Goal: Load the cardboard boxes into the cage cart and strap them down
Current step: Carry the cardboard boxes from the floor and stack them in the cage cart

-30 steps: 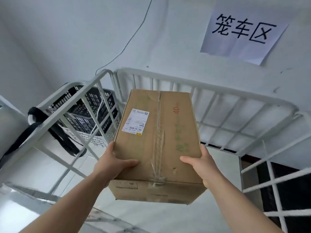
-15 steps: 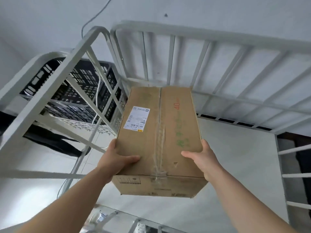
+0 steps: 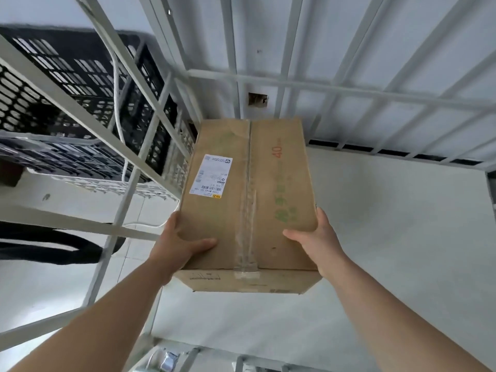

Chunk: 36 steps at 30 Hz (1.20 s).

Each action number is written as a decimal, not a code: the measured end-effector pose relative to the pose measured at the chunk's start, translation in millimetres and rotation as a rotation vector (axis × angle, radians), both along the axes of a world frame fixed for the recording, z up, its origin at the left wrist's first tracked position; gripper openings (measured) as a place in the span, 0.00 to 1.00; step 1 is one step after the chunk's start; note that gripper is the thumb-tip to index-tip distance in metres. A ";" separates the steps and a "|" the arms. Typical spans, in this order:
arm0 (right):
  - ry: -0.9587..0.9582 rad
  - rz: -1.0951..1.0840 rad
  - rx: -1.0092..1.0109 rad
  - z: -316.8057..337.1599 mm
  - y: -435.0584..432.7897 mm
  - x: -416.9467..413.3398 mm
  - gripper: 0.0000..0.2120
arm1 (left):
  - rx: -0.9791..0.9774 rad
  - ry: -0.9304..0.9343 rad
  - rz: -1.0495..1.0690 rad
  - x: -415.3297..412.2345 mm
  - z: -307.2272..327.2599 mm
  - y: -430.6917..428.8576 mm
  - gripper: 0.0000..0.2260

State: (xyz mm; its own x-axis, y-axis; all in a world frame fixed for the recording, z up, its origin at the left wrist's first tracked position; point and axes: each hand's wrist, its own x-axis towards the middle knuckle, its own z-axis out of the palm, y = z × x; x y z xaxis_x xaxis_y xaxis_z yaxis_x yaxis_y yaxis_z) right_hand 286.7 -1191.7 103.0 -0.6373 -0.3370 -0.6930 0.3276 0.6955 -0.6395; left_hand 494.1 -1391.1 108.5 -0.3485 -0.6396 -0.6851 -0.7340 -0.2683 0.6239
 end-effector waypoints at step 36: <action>0.193 0.200 0.034 -99.2 -58.3 36.7 0.48 | -0.297 -0.326 -0.204 -2.5 -100.9 -57.8 0.49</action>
State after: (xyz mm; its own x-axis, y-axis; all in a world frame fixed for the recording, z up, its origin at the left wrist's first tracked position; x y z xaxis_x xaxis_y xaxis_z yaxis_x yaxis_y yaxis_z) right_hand 323.4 -1250.0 3.8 -0.6820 -0.4478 -0.5783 0.0560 0.7564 -0.6517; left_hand 491.6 -1448.9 7.6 -0.2849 -0.7652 -0.5773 -0.9230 0.0564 0.3807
